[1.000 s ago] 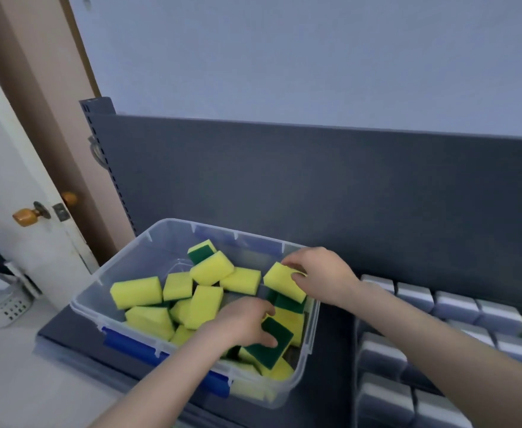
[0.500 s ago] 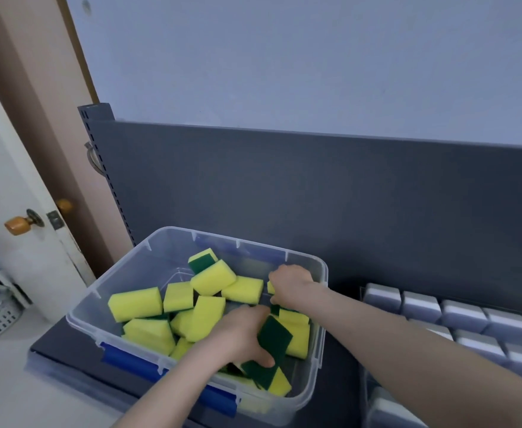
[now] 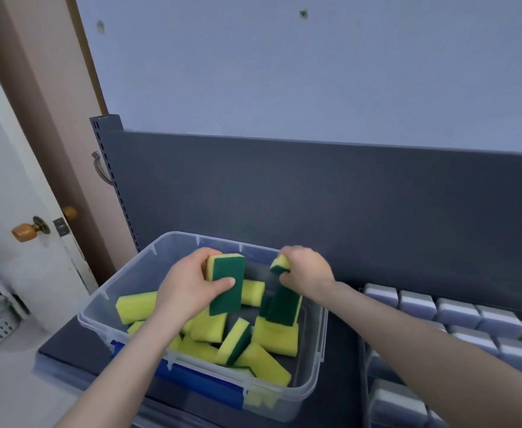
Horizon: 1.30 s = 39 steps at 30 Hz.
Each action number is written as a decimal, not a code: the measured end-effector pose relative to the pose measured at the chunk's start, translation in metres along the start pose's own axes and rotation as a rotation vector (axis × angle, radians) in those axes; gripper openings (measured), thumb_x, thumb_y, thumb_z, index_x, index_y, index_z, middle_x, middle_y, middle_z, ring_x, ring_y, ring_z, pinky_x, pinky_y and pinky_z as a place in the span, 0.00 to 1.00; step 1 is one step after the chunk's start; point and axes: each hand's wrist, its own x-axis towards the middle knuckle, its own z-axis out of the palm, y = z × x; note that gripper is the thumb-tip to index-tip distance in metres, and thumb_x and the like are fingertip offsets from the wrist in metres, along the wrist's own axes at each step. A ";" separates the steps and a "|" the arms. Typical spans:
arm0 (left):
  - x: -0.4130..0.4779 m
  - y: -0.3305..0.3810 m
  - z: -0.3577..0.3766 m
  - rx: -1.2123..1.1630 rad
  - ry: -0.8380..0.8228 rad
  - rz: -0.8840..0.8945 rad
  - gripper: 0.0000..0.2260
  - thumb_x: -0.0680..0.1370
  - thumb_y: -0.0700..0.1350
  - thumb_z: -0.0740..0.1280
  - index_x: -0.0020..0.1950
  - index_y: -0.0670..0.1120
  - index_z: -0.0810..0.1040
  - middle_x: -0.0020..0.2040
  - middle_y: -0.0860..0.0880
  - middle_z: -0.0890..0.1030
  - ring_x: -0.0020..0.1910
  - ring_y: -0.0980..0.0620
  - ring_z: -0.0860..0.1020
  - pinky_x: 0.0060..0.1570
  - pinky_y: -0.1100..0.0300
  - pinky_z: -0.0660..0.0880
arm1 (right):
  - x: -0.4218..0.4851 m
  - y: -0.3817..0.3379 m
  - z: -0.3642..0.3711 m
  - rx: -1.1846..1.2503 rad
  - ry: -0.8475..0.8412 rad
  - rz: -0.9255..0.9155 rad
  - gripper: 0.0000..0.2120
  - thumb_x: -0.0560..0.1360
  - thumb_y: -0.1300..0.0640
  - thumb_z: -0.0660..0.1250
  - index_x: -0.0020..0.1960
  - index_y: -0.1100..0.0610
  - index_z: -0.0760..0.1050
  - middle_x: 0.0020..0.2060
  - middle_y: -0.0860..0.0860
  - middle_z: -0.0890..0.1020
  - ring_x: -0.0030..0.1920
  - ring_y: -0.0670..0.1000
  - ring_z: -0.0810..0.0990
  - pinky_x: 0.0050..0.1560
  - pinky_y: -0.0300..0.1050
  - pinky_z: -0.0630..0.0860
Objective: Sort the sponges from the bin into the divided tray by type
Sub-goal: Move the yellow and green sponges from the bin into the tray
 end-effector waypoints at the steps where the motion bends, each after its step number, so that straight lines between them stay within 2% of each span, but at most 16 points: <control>1: 0.001 0.002 -0.001 -0.017 0.009 0.006 0.16 0.67 0.54 0.76 0.52 0.59 0.75 0.45 0.61 0.81 0.45 0.57 0.79 0.45 0.51 0.78 | -0.005 0.001 -0.009 0.118 0.082 0.032 0.14 0.67 0.56 0.66 0.52 0.51 0.75 0.48 0.51 0.80 0.48 0.55 0.78 0.45 0.46 0.76; 4: 0.003 0.015 0.001 -0.076 0.017 0.035 0.14 0.68 0.54 0.75 0.51 0.59 0.76 0.44 0.60 0.81 0.45 0.57 0.79 0.46 0.49 0.79 | -0.023 0.012 -0.037 0.504 0.273 0.182 0.12 0.67 0.58 0.69 0.50 0.52 0.77 0.44 0.48 0.81 0.45 0.51 0.78 0.44 0.43 0.76; 7: 0.004 0.034 0.012 -0.146 0.037 0.077 0.13 0.68 0.52 0.75 0.50 0.59 0.77 0.44 0.61 0.82 0.45 0.58 0.79 0.47 0.49 0.78 | -0.044 0.029 -0.053 0.877 0.371 0.297 0.07 0.70 0.58 0.71 0.48 0.54 0.77 0.42 0.51 0.82 0.45 0.52 0.81 0.43 0.48 0.79; 10: -0.003 0.059 0.030 -0.221 0.044 0.099 0.13 0.68 0.50 0.75 0.50 0.57 0.77 0.43 0.60 0.82 0.44 0.58 0.79 0.46 0.50 0.78 | -0.068 0.046 -0.057 1.009 0.414 0.362 0.07 0.71 0.59 0.72 0.48 0.55 0.78 0.42 0.51 0.83 0.45 0.52 0.82 0.43 0.50 0.81; 12: -0.010 0.075 0.045 -0.256 0.043 0.126 0.13 0.69 0.50 0.75 0.51 0.57 0.77 0.43 0.60 0.81 0.43 0.60 0.78 0.45 0.53 0.78 | -0.085 0.059 -0.058 1.028 0.449 0.388 0.07 0.70 0.60 0.72 0.47 0.54 0.78 0.42 0.51 0.84 0.45 0.51 0.82 0.42 0.47 0.80; 16: -0.024 0.108 0.072 -0.319 0.013 0.167 0.15 0.70 0.48 0.75 0.54 0.56 0.77 0.44 0.62 0.80 0.45 0.64 0.77 0.43 0.63 0.75 | -0.125 0.088 -0.061 1.001 0.517 0.429 0.09 0.69 0.60 0.73 0.47 0.52 0.79 0.42 0.50 0.84 0.45 0.51 0.82 0.44 0.49 0.79; 19: -0.036 0.133 0.092 -0.368 -0.011 0.201 0.15 0.70 0.47 0.75 0.53 0.57 0.77 0.44 0.63 0.80 0.46 0.64 0.77 0.43 0.67 0.72 | -0.154 0.112 -0.067 1.000 0.579 0.445 0.10 0.69 0.61 0.73 0.48 0.52 0.78 0.43 0.50 0.84 0.45 0.50 0.82 0.43 0.44 0.77; 23: -0.058 0.166 0.118 -0.422 -0.047 0.230 0.14 0.70 0.46 0.75 0.52 0.57 0.77 0.46 0.62 0.80 0.46 0.65 0.76 0.43 0.65 0.72 | -0.190 0.144 -0.080 1.034 0.667 0.474 0.12 0.70 0.65 0.72 0.50 0.52 0.77 0.43 0.50 0.84 0.44 0.49 0.82 0.41 0.40 0.76; 29: -0.089 0.214 0.168 -0.460 -0.102 0.217 0.15 0.70 0.46 0.74 0.53 0.59 0.77 0.46 0.63 0.80 0.46 0.63 0.78 0.42 0.68 0.73 | -0.238 0.203 -0.101 0.932 0.735 0.563 0.15 0.69 0.63 0.72 0.51 0.49 0.78 0.42 0.49 0.83 0.45 0.50 0.81 0.46 0.48 0.78; 32: -0.099 0.244 0.191 -0.431 -0.141 0.221 0.17 0.71 0.48 0.74 0.55 0.62 0.75 0.48 0.63 0.79 0.49 0.60 0.78 0.45 0.61 0.77 | -0.257 0.236 -0.116 0.891 0.750 0.587 0.16 0.69 0.63 0.72 0.53 0.48 0.77 0.44 0.48 0.82 0.47 0.51 0.80 0.47 0.49 0.78; 34: -0.106 0.262 0.207 -0.392 -0.149 0.238 0.17 0.71 0.49 0.73 0.56 0.63 0.73 0.49 0.64 0.78 0.49 0.59 0.78 0.45 0.57 0.78 | -0.269 0.256 -0.124 0.884 0.746 0.587 0.16 0.70 0.62 0.71 0.54 0.48 0.77 0.46 0.48 0.82 0.47 0.50 0.80 0.45 0.45 0.76; 36: -0.115 0.280 0.222 -0.365 -0.160 0.259 0.18 0.72 0.49 0.73 0.57 0.64 0.72 0.49 0.66 0.78 0.49 0.59 0.77 0.43 0.60 0.77 | -0.280 0.274 -0.133 0.871 0.733 0.586 0.16 0.70 0.62 0.71 0.55 0.48 0.76 0.46 0.47 0.81 0.47 0.47 0.79 0.42 0.39 0.74; 39: -0.125 0.306 0.244 -0.336 -0.190 0.322 0.21 0.72 0.49 0.72 0.61 0.65 0.71 0.53 0.65 0.77 0.52 0.59 0.76 0.48 0.56 0.78 | -0.295 0.302 -0.145 0.875 0.707 0.586 0.17 0.71 0.63 0.70 0.56 0.48 0.76 0.46 0.45 0.81 0.47 0.45 0.79 0.41 0.36 0.74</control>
